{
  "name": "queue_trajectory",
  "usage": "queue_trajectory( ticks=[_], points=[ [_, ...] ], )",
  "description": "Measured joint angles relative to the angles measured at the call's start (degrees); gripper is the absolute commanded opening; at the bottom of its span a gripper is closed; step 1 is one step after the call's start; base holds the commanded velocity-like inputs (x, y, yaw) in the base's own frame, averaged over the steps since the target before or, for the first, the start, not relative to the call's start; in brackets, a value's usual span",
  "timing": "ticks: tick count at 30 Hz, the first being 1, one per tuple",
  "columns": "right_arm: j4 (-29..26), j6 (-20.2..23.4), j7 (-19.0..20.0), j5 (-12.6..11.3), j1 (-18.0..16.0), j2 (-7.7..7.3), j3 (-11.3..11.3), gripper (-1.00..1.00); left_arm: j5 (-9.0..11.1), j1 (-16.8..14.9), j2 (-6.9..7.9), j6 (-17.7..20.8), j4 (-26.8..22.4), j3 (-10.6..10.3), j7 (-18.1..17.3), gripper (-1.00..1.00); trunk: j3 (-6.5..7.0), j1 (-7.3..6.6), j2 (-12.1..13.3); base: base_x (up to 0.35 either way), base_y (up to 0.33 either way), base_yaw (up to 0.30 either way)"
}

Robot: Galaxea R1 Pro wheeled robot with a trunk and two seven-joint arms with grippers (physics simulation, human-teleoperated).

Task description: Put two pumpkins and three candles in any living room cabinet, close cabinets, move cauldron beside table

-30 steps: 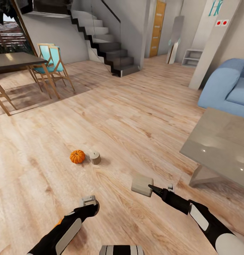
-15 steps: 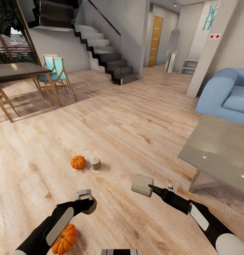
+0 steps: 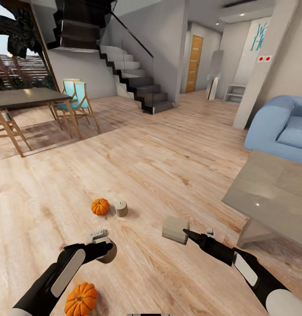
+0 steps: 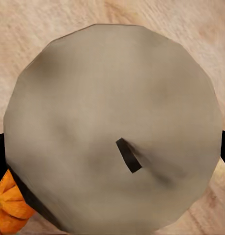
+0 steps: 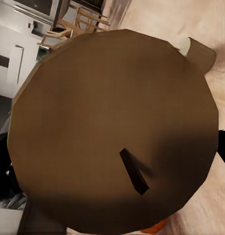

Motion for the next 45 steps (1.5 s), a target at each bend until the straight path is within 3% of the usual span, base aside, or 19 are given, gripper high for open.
queue_trajectory(
  ticks=[12, 22, 35, 45],
  points=[
    [0.01, -0.02, -0.19, 0.07, 0.00, 0.16, 0.04, -1.00, -0.05, 0.09, 0.00, 0.12, -0.21, 0.30, 0.00, -1.00, 0.00, 0.01, 0.00, -0.016, 0.009, 0.270],
    [0.02, 0.00, -0.18, 0.13, 0.01, 0.00, 0.03, -1.00, -0.12, 0.08, -0.02, 0.05, -0.19, 0.29, 0.00, -1.00, 0.00, 0.00, 0.00, -0.063, 0.055, 0.028],
    [0.09, 0.00, -0.25, 0.11, 0.00, 0.14, 0.12, -1.00, -0.08, 0.10, -0.14, 0.04, -0.21, 0.23, 0.05, -1.00, 0.30, 0.03, 0.00, -0.281, 0.000, 0.162],
    [0.10, -0.03, -0.27, 0.16, 0.00, 0.16, 0.14, -1.00, 0.04, 0.10, -0.23, 0.03, -0.21, 0.22, 0.00, -1.00, 0.77, 0.00, 0.00, -0.045, 0.000, 0.254]
  ],
)
